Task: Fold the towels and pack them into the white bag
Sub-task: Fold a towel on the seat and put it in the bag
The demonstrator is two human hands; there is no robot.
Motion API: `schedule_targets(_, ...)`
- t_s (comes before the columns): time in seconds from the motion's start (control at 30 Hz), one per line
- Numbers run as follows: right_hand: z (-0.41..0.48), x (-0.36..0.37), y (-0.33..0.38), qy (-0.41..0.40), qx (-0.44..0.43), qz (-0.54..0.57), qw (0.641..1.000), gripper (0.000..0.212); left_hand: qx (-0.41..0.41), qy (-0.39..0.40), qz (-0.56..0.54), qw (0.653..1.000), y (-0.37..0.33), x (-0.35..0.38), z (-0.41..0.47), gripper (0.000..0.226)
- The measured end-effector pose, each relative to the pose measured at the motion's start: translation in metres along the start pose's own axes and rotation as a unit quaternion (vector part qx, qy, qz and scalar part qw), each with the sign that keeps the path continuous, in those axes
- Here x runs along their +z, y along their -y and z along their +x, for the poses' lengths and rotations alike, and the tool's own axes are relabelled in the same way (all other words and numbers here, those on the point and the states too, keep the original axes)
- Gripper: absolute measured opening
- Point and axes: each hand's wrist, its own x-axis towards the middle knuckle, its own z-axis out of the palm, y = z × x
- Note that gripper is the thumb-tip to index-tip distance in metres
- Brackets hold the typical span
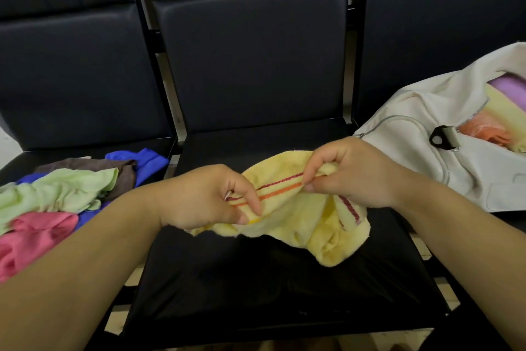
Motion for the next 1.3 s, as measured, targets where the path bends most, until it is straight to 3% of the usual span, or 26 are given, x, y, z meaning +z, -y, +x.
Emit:
schedule_targets(0.07,-0.003,0.000,0.000,0.038,0.003,0.057,0.998,0.017,0.000,-0.043,0.000,0.999,0.001,-0.003,0.002,0.022)
schedule_targets(0.13,-0.004,0.001,-0.002,0.099,0.013,0.074,0.992,0.020,0.001,-0.094,-0.076,0.993,0.004,-0.006,0.003,0.024)
schedule_targets(0.2,-0.005,0.005,-0.005,0.164,0.024,0.020,0.986,0.020,0.006,-0.133,-0.172,0.976,0.003,-0.007,0.004,0.028)
schedule_targets(0.27,-0.002,0.013,-0.008,0.207,0.031,-0.082,0.975,0.017,0.031,-0.162,-0.189,0.968,-0.002,-0.005,0.006,0.028)
schedule_targets(0.37,0.005,0.015,-0.010,0.171,0.034,-0.132,0.976,0.013,0.080,-0.137,-0.155,0.975,-0.005,-0.004,0.007,0.020)
schedule_targets(0.53,0.012,0.000,-0.012,0.081,0.055,0.076,0.992,0.014,0.027,0.036,-0.028,0.999,0.009,-0.001,0.007,0.028)
schedule_targets(0.63,0.012,0.009,-0.013,0.045,0.017,0.222,0.974,0.019,0.021,-0.009,0.026,0.999,0.012,0.001,0.013,0.022)
schedule_targets(0.7,0.009,0.010,-0.008,0.072,0.001,0.261,0.963,0.015,0.017,-0.085,-0.055,0.995,0.010,-0.002,0.013,0.022)
schedule_targets(0.77,0.008,0.006,-0.007,0.140,-0.008,0.154,0.978,0.016,0.041,-0.155,-0.144,0.976,0.009,-0.005,0.014,0.024)
schedule_targets(0.83,0.011,0.007,-0.010,0.199,0.012,-0.037,0.979,0.020,0.071,-0.190,-0.197,0.959,0.004,-0.006,0.013,0.024)
schedule_targets(0.93,0.018,0.009,-0.012,0.184,0.043,-0.150,0.971,0.020,0.091,-0.148,-0.163,0.971,-0.002,-0.003,0.013,0.016)
schedule_targets(1.03,0.017,-0.005,-0.009,0.118,0.042,-0.043,0.991,0.015,0.038,0.006,-0.052,0.998,0.004,-0.003,0.011,0.028)
schedule_targets(1.1,0.014,-0.011,-0.008,0.093,0.036,0.079,0.992,0.014,0.003,0.058,-0.002,0.998,0.007,-0.003,0.011,0.033)
schedule_targets(1.23,0.012,0.003,-0.009,0.073,0.033,0.291,0.953,0.013,0.013,0.005,-0.017,1.000,0.006,-0.002,0.013,0.031)
schedule_targets(1.3,0.011,0.004,-0.009,0.075,0.012,0.306,0.949,0.015,0.013,-0.069,-0.086,0.994,0.005,-0.004,0.014,0.026)
